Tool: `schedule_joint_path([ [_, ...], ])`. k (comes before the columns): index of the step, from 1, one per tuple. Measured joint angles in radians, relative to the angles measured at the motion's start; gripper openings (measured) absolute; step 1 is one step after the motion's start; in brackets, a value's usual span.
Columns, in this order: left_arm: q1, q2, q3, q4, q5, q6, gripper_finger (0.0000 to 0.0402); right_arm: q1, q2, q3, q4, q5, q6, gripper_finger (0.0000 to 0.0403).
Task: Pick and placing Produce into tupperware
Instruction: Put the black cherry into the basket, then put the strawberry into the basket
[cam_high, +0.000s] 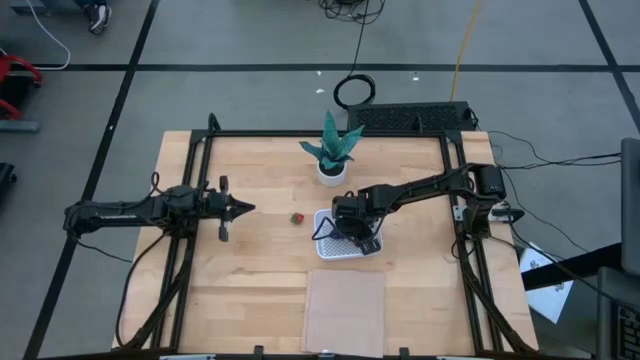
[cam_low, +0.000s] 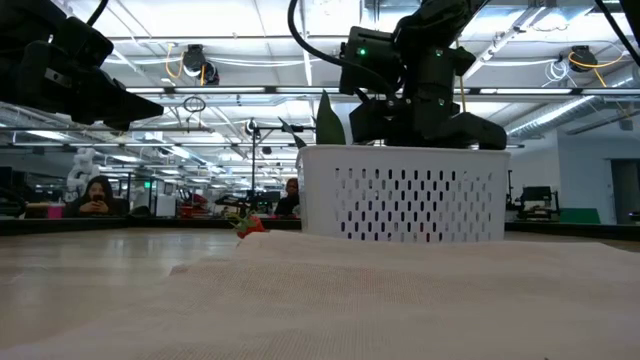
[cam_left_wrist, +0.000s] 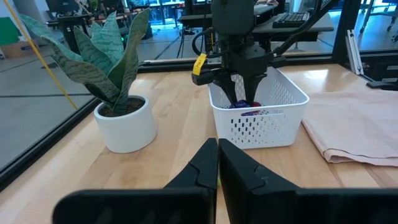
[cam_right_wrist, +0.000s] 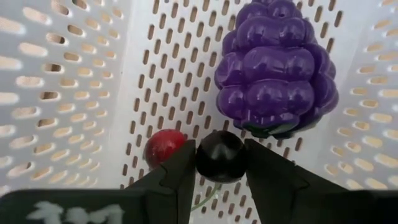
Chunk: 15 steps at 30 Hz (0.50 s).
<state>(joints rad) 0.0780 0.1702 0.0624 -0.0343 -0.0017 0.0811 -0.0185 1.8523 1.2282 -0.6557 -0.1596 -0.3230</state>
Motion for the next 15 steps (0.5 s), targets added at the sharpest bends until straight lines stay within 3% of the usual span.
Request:
schedule_joint_path([
  [8, 0.000, 0.000, 0.000, 0.000, 0.000, 0.000, 0.0017, 0.000, 0.000, 0.000, 0.000, -0.001, 0.015, 0.0129],
  [15, 0.000, 0.000, 0.000, 0.000, 0.000, 0.000, 0.0017, 0.000, 0.000, 0.000, 0.000, 0.000, 0.024, 0.0171],
])
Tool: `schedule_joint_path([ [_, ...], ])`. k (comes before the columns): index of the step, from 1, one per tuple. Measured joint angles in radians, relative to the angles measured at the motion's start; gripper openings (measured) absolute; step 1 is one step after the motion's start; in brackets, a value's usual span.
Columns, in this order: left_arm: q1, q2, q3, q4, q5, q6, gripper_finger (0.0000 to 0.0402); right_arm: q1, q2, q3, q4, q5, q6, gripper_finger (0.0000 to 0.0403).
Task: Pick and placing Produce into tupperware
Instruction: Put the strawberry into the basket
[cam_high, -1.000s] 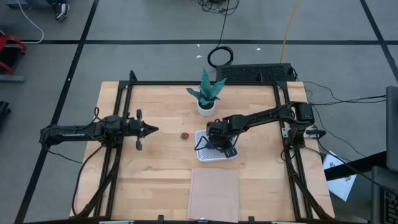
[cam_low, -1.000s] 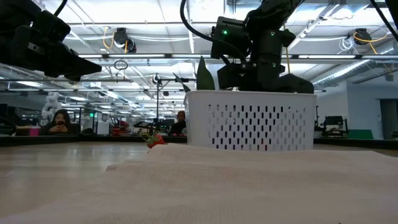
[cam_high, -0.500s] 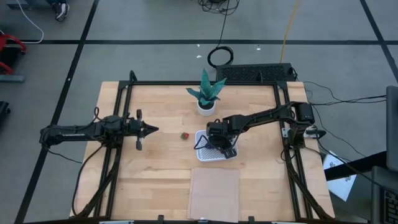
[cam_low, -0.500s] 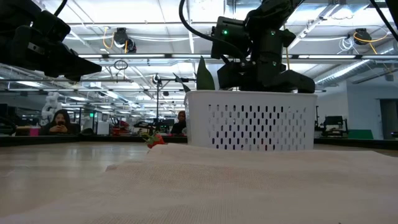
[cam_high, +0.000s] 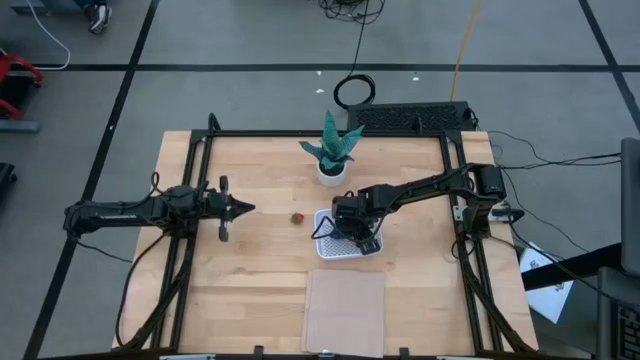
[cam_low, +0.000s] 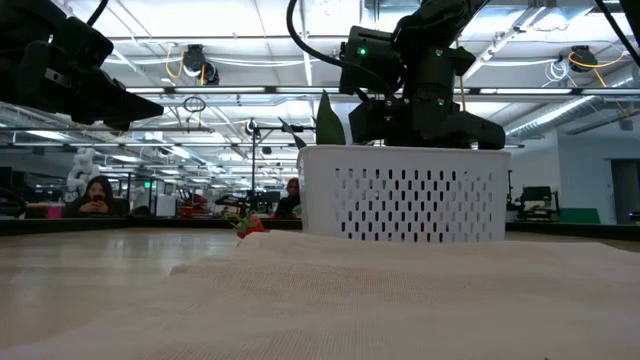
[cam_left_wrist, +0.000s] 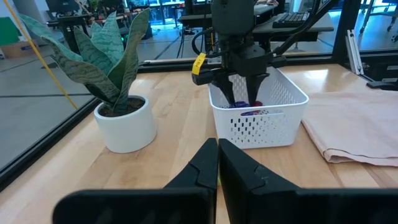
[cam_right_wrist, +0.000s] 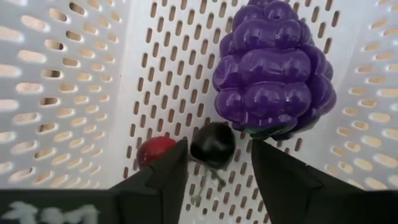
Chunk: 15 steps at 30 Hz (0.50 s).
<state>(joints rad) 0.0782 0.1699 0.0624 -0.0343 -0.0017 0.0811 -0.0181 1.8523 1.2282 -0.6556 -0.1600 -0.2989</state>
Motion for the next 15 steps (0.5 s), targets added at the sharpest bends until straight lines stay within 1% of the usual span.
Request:
schedule_joint_path([
  [3, 0.000, 0.000, 0.000, 0.000, 0.000, 0.000, 0.0017, 0.000, 0.000, 0.000, 0.001, 0.000, 0.003, 0.0183],
  [6, 0.000, 0.000, 0.000, 0.000, 0.000, 0.000, 0.0017, 0.000, 0.000, 0.000, 0.001, 0.000, 0.003, 0.0184],
  [15, 0.000, 0.000, 0.000, 0.000, 0.000, 0.000, 0.0017, 0.000, 0.000, 0.042, -0.047, 0.003, 0.023, 0.0168],
])
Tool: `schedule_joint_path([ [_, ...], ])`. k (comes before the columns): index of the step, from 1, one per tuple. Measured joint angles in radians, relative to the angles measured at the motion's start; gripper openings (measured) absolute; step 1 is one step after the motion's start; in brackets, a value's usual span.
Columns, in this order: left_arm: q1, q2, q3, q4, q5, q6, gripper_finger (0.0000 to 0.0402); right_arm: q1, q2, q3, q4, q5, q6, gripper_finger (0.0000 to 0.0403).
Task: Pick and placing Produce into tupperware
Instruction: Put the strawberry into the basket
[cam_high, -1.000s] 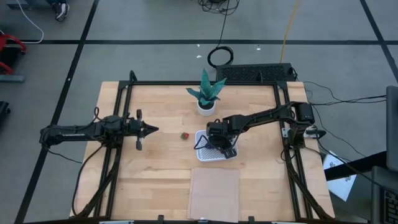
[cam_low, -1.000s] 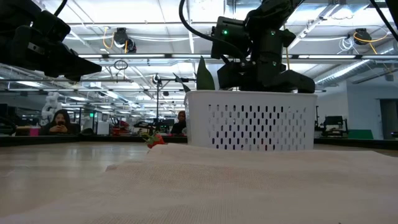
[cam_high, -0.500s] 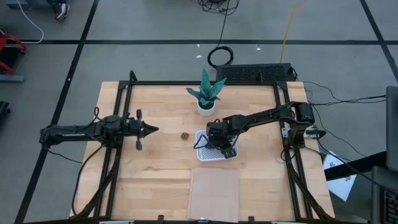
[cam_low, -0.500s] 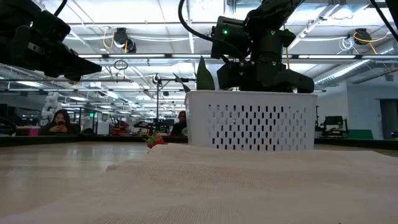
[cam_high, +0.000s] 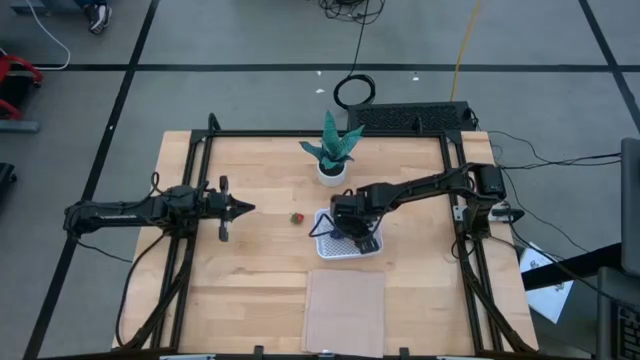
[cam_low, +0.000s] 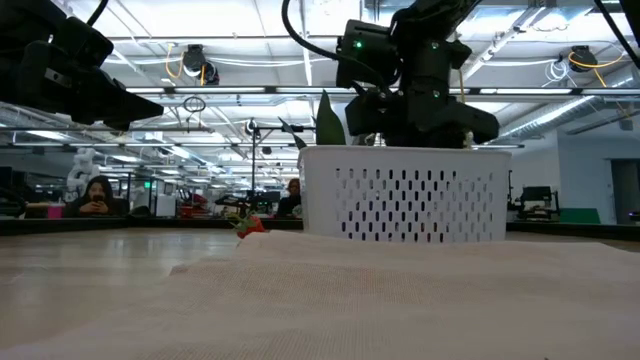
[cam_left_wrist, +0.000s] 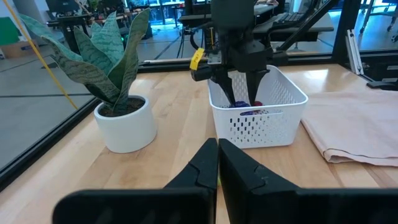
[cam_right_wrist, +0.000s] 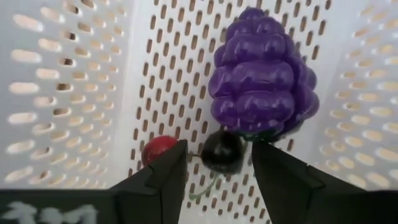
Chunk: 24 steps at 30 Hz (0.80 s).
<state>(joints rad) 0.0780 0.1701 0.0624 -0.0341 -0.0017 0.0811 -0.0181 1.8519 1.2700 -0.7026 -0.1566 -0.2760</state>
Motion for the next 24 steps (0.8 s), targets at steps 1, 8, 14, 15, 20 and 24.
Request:
schedule_joint_path([
  [1, 0.000, 0.000, 0.000, 0.000, 0.000, 0.000, 0.0017, 0.000, 0.000, 0.006, -0.009, 0.000, 0.000, 0.0165],
  [8, 0.000, 0.000, 0.000, 0.000, 0.000, 0.000, 0.0017, 0.000, 0.000, 0.027, -0.039, 0.056, -0.006, 0.0143],
  [14, 0.000, 0.000, 0.000, 0.000, 0.000, 0.000, 0.0017, 0.000, -0.001, 0.027, -0.049, 0.058, -0.005, 0.0113],
  [15, 0.000, 0.000, 0.000, 0.000, 0.000, 0.000, 0.0017, 0.000, -0.001, 0.028, -0.051, 0.058, -0.005, 0.0107],
  [20, 0.000, 0.000, 0.000, 0.000, 0.000, 0.000, 0.0017, 0.001, -0.001, 0.028, -0.060, 0.092, -0.011, 0.0072],
  [24, 0.000, 0.000, 0.000, 0.000, 0.000, 0.000, 0.0017, 0.002, -0.001, 0.028, -0.061, 0.134, -0.027, 0.0035],
])
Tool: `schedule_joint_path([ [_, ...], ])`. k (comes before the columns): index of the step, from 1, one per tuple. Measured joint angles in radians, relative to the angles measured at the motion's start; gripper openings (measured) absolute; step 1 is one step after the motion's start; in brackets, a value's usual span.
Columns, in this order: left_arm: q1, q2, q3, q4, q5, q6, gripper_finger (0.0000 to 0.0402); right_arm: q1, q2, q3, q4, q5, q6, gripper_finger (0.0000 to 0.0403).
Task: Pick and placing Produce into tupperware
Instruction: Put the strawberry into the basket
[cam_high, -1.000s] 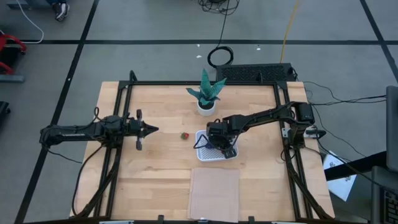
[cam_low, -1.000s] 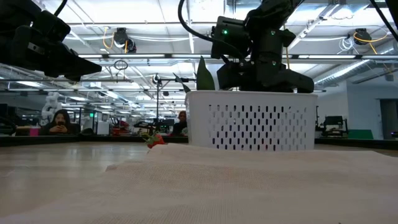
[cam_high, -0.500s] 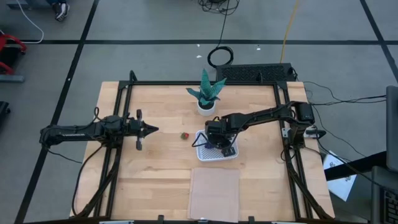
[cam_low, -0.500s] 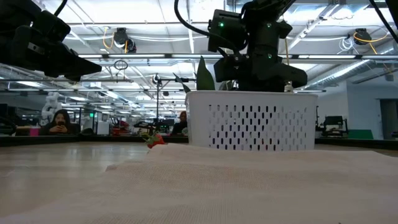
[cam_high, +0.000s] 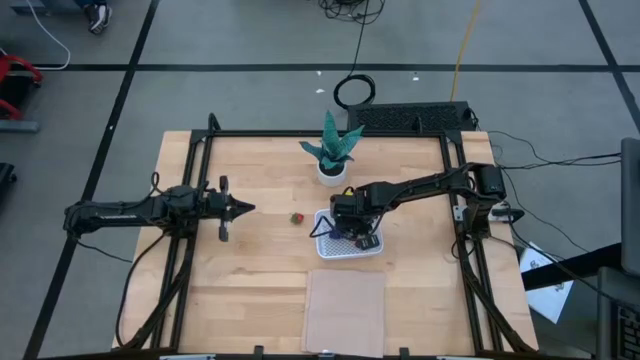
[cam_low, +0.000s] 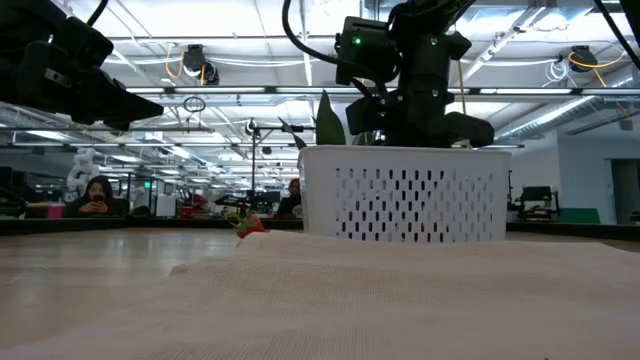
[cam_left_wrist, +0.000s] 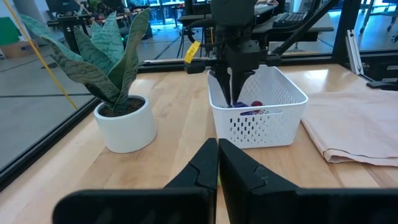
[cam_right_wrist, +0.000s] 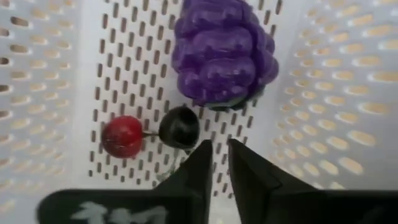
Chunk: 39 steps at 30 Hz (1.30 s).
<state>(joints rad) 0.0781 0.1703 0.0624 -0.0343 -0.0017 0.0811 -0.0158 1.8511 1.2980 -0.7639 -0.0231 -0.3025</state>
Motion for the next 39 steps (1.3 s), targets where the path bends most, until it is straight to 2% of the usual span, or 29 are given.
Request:
schedule_joint_path([
  [4, 0.000, 0.000, 0.000, 0.000, 0.000, 0.000, 0.0017, 0.000, 0.000, 0.000, -0.006, 0.000, -0.015, 0.0004],
  [13, 0.000, 0.000, 0.000, 0.000, 0.000, 0.000, 0.0017, 0.000, -0.016, 0.000, -0.026, 0.000, -0.022, 0.0001],
  [18, 0.000, 0.000, 0.000, 0.000, 0.000, 0.000, 0.0017, 0.000, -0.105, 0.000, 0.026, 0.001, 0.015, 0.0000],
  [23, 0.000, 0.000, 0.000, 0.000, 0.000, 0.000, 0.0017, 0.002, -0.220, -0.003, 0.117, 0.001, 0.049, 0.0000],
  [28, 0.000, 0.000, 0.000, 0.000, 0.000, -0.001, 0.0017, -0.005, -0.362, -0.073, 0.244, -0.003, 0.063, 0.0000],
  [39, 0.000, 0.000, 0.000, -0.001, 0.000, 0.000, 0.0017, -0.086, -0.802, -0.351, 0.462, -0.060, 0.203, 0.0000],
])
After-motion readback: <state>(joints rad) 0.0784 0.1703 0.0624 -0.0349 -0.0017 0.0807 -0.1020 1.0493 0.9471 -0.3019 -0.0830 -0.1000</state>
